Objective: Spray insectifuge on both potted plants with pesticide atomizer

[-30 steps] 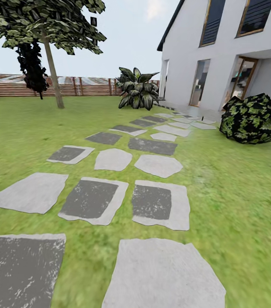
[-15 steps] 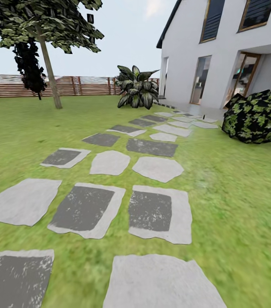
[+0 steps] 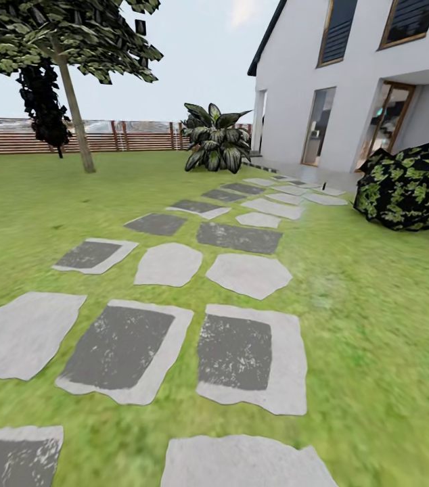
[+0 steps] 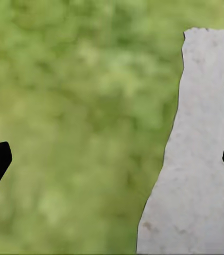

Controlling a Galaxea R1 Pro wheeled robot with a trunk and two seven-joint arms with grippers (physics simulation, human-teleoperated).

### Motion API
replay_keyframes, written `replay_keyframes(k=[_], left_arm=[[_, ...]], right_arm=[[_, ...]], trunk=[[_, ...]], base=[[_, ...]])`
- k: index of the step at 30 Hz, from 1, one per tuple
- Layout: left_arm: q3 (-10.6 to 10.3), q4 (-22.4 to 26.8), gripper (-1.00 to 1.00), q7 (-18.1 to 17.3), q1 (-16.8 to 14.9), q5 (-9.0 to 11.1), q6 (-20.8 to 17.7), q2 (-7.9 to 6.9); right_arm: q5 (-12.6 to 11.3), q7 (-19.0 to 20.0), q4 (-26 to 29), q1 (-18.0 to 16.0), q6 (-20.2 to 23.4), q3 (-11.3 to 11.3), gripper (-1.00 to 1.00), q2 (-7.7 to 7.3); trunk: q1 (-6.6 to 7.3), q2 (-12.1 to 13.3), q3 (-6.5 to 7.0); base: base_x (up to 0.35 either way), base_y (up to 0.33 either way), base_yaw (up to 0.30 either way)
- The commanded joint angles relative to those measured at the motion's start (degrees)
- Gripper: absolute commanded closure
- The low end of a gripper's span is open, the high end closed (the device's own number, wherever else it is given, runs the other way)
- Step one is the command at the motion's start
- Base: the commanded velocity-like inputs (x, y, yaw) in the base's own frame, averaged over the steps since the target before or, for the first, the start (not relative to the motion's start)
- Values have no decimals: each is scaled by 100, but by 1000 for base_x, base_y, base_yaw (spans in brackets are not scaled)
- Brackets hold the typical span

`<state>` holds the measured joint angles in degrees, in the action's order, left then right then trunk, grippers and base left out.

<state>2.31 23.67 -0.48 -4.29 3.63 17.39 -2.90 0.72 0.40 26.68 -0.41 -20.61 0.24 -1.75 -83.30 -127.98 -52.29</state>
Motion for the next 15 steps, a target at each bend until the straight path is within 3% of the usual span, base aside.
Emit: replay_keyframes(k=[1, 15], left_arm=[[-3, -3, -100, -5, -2, 37, 14, 0], [-3, -3, -100, -5, -5, 39, 12, 0]], right_arm=[[7, 4, -5, -3, -19, 2, -100, -1], [7, 4, -5, -3, -15, 2, -100, -1]], trunk=[[-2, -2, -5], [-2, -2, -5]], base=[[340, -81, 0], [339, -81, 0]])
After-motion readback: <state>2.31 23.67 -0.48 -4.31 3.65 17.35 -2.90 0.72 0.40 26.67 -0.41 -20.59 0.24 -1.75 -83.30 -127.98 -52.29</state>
